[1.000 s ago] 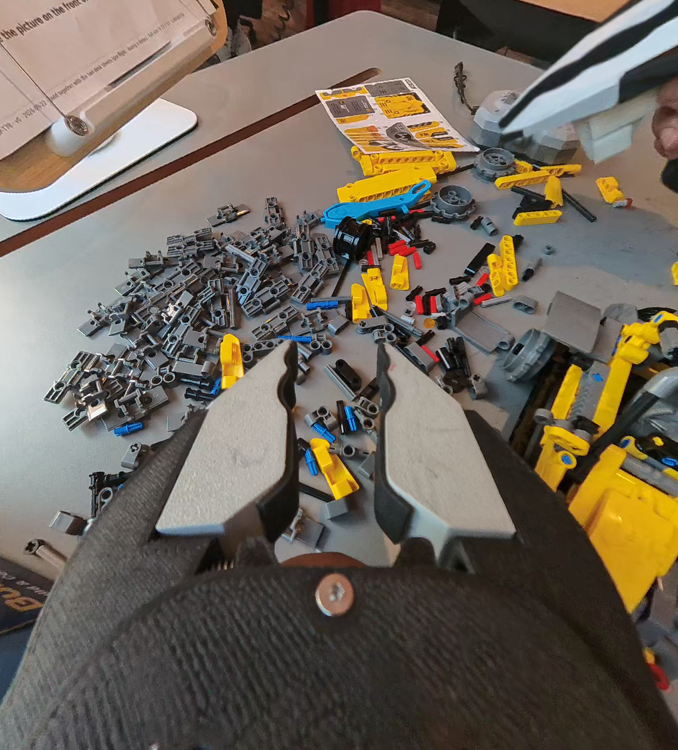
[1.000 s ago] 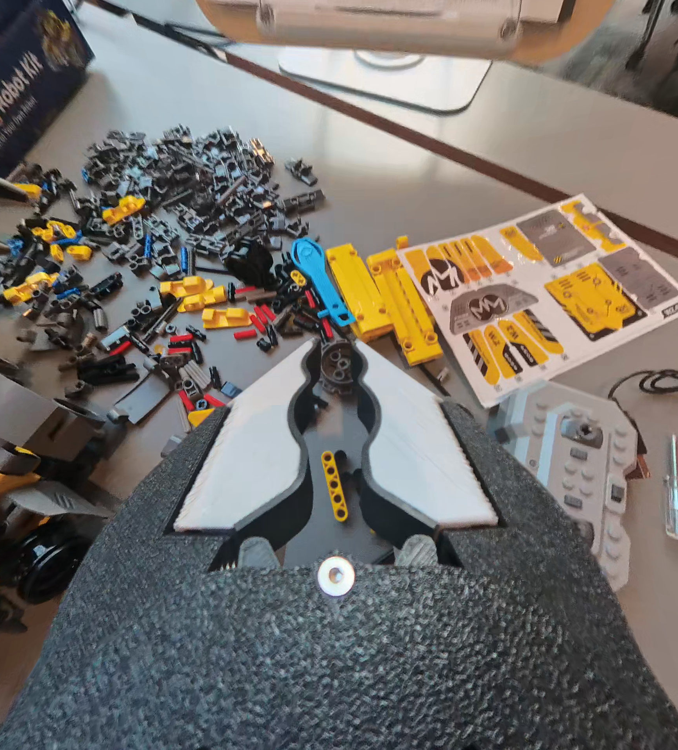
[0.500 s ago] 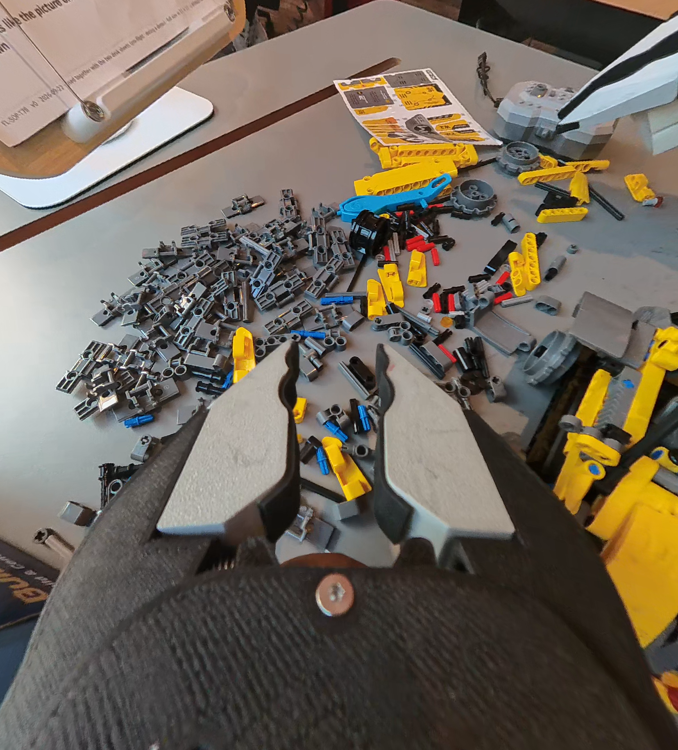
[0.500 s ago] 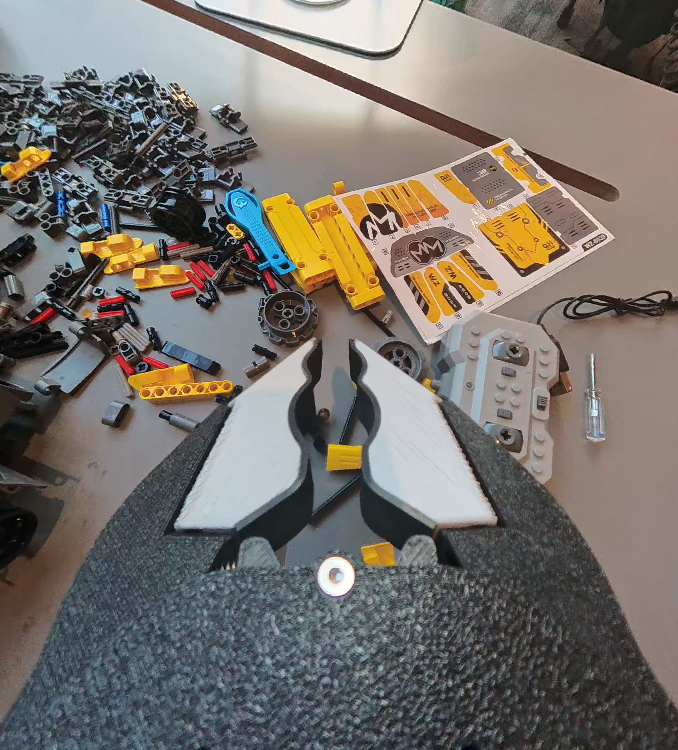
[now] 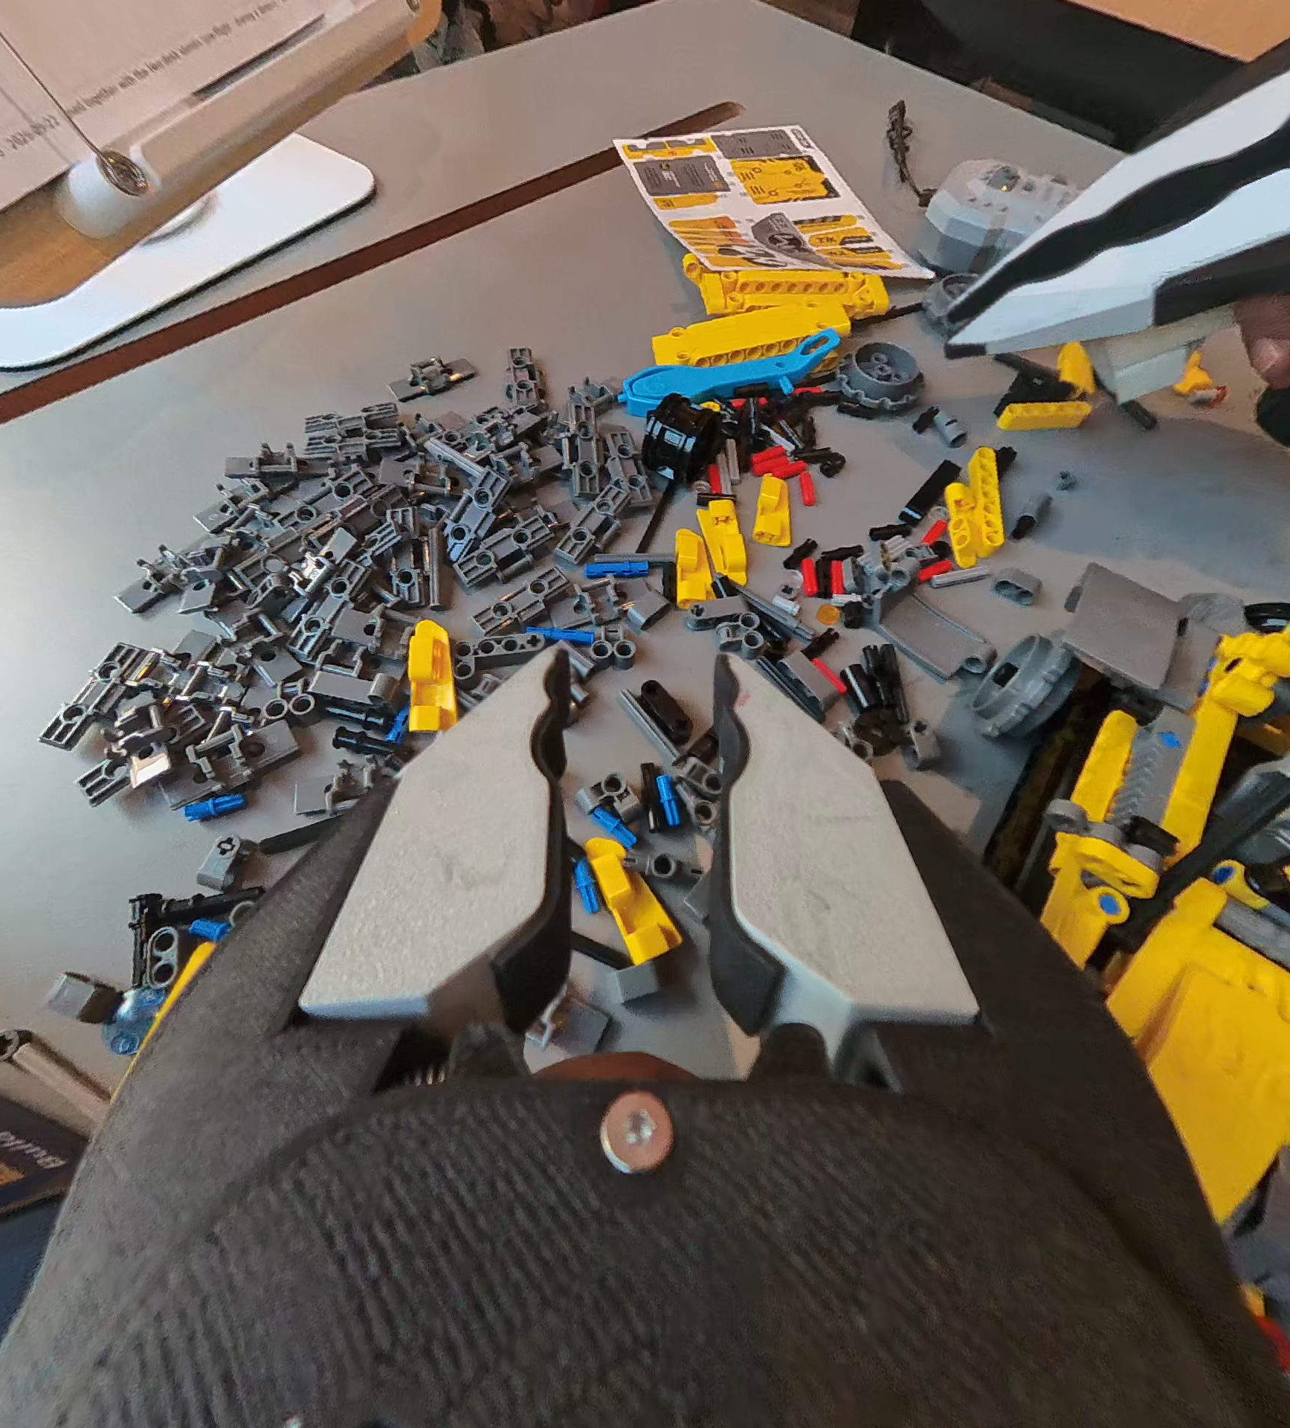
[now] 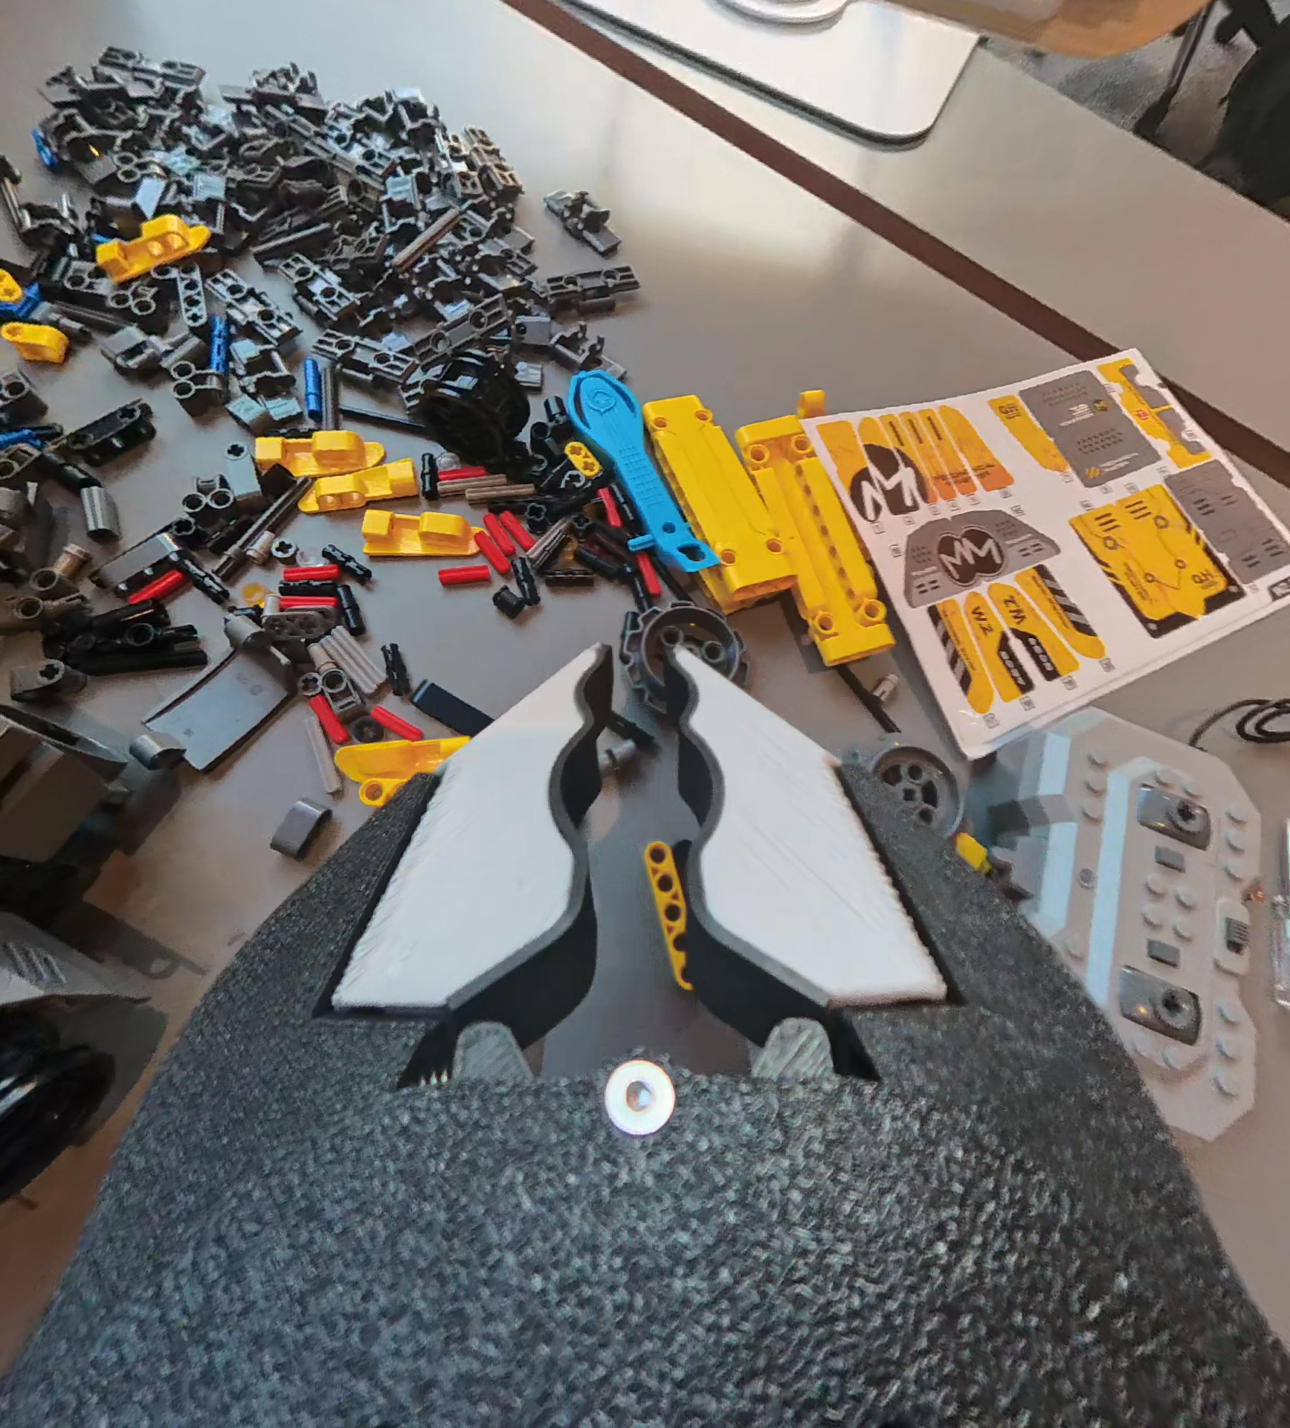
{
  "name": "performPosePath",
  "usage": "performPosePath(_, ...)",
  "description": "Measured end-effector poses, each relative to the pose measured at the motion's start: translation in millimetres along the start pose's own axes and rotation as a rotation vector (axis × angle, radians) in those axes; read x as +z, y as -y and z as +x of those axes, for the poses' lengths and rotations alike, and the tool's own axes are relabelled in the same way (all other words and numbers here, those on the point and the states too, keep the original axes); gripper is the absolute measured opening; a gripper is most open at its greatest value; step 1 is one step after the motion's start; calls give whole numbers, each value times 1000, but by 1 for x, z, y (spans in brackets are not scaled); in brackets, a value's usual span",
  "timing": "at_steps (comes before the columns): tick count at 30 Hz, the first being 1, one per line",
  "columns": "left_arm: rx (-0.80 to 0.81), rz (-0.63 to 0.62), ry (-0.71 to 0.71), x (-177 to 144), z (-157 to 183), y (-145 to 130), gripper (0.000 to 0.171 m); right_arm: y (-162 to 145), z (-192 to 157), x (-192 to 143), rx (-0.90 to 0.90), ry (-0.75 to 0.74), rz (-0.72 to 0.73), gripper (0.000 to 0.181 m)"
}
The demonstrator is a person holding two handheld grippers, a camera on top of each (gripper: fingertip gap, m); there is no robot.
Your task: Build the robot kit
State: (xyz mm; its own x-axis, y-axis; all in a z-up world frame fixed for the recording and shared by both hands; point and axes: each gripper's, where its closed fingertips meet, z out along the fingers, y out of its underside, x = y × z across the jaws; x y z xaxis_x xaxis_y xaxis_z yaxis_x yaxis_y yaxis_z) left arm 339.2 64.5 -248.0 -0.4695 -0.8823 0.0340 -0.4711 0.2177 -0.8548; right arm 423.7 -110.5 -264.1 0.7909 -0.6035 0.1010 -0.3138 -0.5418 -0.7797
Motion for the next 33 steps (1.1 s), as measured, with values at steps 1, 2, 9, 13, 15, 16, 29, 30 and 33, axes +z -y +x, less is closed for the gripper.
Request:
performPosePath(1, 8, -6, -4, 1, 2, -1, 34, 0, -3, 4, 4, 11, -3, 10)
performPosePath(2, 17, -14, -10, 2, 4, -2, 34, 1, -9, 9, 17, 34, -2, 10)
performPosePath(9, 45, -12, -7, -2, 7, 0, 35, 11, -19, 30, -65, 8, -116, 12)
performPosePath(13, 19, 0, -24, -4, 6, 3, 35, 11, -20, 41, 5, 90, -164, 19)
performPosePath(15, 13, 7, -32, -5, 8, 5, 35, 13, -16, 44, 17, 76, -164, 18)
performPosePath(16, 13, 11, -34, -6, 9, 6, 35, 15, -15, 46, 32, 74, -162, 18)
performPosePath(29, 18, 35, -57, -11, 16, 12, 35, 5, -28, 63, 14, 94, -215, 4)
performPosePath(30, 17, 36, -57, -11, 16, 13, 35, 5, -28, 63, 17, 96, -211, 3)
performPosePath(33, 17, 37, -57, -12, 16, 13, 35, 5, -27, 59, 45, 111, -200, 3)
